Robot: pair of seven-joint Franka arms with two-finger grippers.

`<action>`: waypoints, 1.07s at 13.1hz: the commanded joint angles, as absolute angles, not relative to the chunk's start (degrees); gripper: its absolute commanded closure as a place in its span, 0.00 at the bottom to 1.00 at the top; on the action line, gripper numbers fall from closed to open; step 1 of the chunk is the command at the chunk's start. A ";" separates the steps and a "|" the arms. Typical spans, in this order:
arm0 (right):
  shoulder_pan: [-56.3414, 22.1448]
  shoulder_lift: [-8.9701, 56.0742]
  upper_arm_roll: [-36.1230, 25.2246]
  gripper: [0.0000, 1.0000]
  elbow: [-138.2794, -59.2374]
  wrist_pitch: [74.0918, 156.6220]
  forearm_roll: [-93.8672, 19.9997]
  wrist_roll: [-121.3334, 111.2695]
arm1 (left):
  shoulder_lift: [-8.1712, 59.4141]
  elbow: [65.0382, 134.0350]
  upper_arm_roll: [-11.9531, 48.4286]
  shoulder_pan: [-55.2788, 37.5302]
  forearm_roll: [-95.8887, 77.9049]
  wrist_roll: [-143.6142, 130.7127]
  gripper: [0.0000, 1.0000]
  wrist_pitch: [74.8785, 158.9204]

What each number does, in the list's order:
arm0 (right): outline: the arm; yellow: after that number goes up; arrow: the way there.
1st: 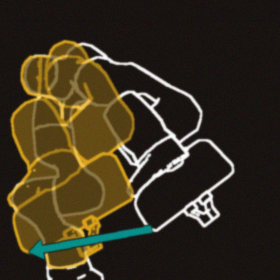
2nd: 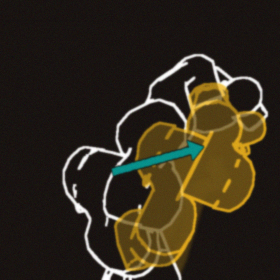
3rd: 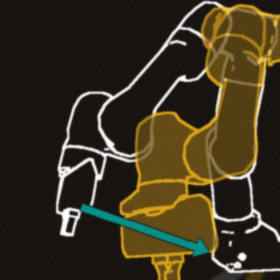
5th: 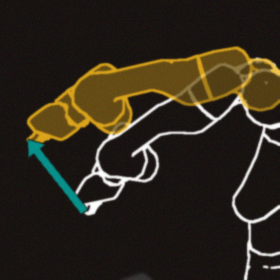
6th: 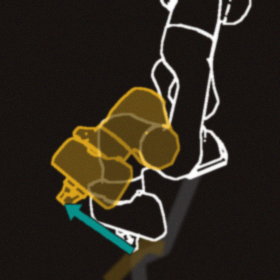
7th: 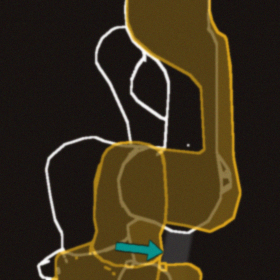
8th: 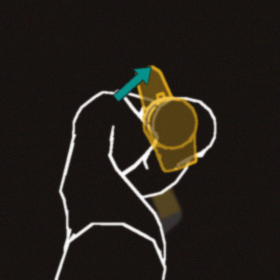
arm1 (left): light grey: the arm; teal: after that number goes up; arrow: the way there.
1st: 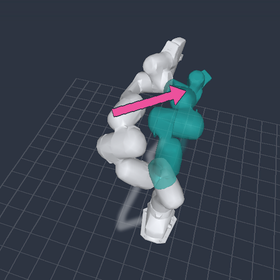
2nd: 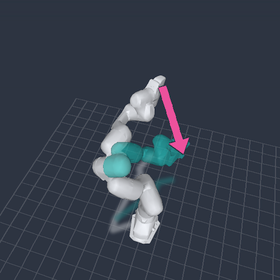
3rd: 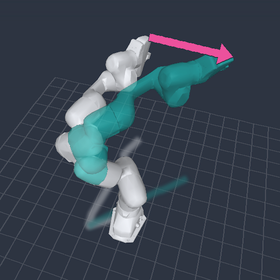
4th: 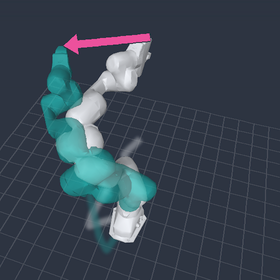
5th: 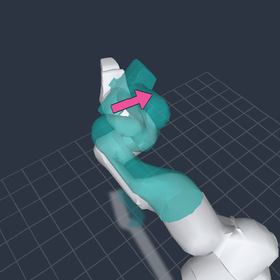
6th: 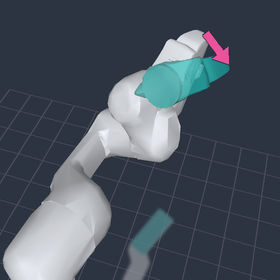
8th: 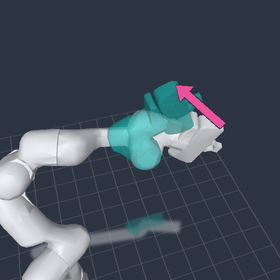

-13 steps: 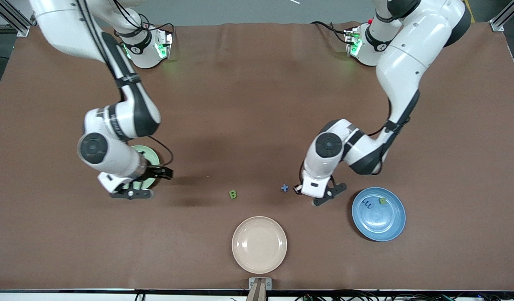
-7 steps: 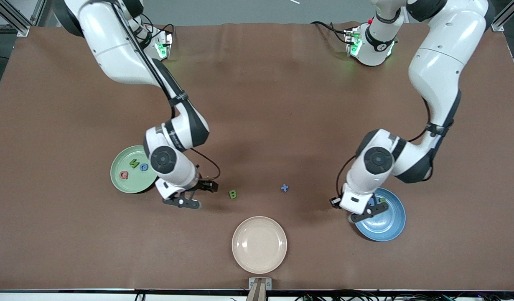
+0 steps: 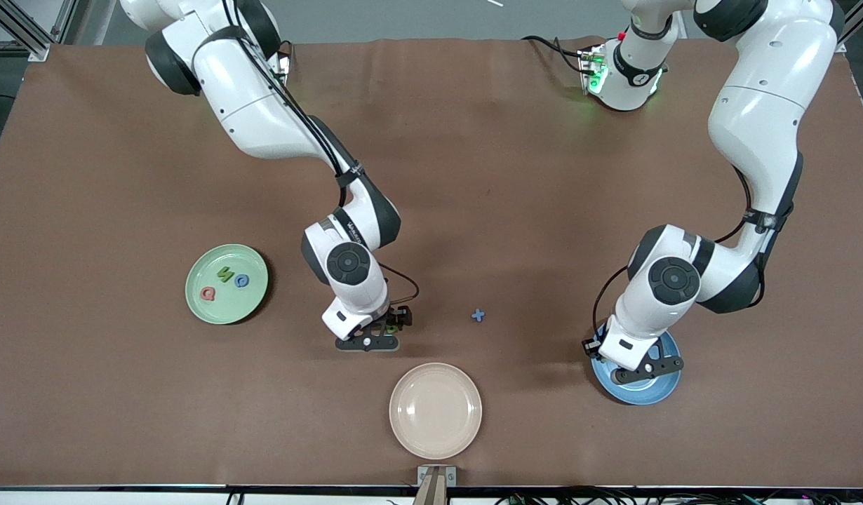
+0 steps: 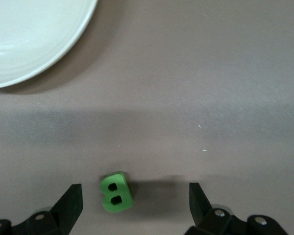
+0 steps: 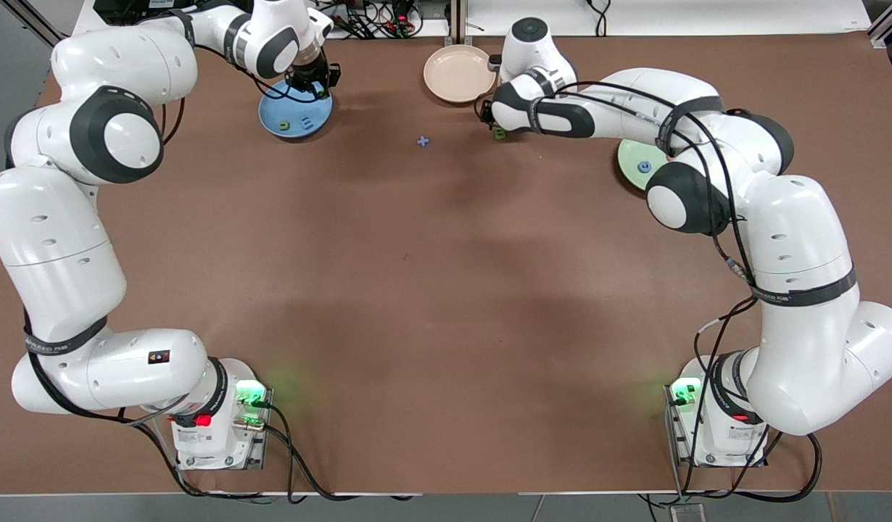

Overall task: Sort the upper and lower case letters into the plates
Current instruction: 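Grasp the green B with the right gripper while the left places d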

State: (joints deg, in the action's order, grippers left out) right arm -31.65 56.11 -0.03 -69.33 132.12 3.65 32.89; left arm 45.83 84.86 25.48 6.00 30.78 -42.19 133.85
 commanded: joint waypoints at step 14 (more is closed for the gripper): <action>-31.21 55.21 -0.35 1.00 -70.13 130.96 5.45 31.91 | 47.20 83.05 27.41 6.24 26.19 -40.32 0.00 134.04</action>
